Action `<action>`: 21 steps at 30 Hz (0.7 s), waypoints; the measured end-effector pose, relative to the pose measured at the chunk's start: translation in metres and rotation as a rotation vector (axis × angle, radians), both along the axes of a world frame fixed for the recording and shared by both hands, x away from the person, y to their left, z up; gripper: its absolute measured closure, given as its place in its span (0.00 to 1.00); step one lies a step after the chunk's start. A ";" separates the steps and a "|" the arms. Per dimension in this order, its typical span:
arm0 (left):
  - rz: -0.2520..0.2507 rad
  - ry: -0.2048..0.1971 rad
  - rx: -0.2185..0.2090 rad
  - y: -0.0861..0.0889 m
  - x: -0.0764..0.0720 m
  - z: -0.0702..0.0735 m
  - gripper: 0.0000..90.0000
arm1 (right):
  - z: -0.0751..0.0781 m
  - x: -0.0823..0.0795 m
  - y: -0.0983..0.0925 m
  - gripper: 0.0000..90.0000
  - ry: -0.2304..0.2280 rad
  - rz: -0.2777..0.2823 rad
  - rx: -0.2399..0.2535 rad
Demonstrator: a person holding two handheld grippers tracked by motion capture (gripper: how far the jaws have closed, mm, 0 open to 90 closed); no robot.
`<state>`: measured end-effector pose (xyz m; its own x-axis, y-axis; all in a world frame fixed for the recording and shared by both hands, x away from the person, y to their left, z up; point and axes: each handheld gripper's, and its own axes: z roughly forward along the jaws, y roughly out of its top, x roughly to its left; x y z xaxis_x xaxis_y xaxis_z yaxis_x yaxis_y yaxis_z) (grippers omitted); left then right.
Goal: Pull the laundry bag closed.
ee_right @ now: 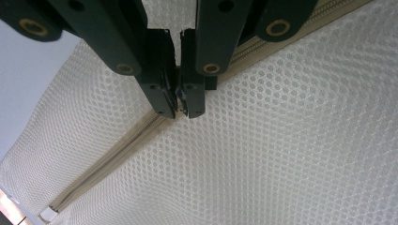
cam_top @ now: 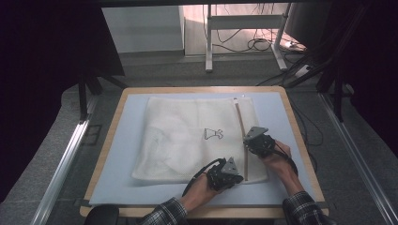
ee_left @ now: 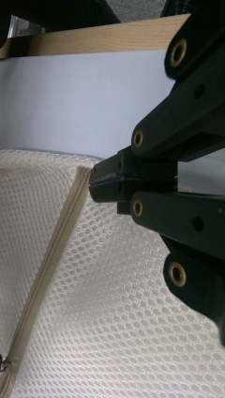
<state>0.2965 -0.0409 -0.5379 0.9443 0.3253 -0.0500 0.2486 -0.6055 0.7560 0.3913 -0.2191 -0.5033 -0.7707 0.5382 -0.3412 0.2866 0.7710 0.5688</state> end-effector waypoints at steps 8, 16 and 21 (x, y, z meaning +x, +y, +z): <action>-0.002 -0.002 0.002 0.000 0.000 0.000 1.00 | 0.000 0.005 0.002 0.93 -0.013 0.001 -0.013; 0.005 0.001 -0.005 -0.001 -0.001 0.000 1.00 | 0.000 0.012 0.004 0.94 -0.022 0.000 -0.024; 0.005 0.003 -0.006 -0.001 -0.001 0.000 1.00 | 0.000 0.016 0.005 0.94 -0.028 -0.001 -0.035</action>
<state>0.2958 -0.0415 -0.5381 0.9425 0.3299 -0.0546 0.2537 -0.5993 0.7593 0.4072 -0.2141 -0.5029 -0.7598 0.5265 -0.3815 0.2718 0.7902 0.5492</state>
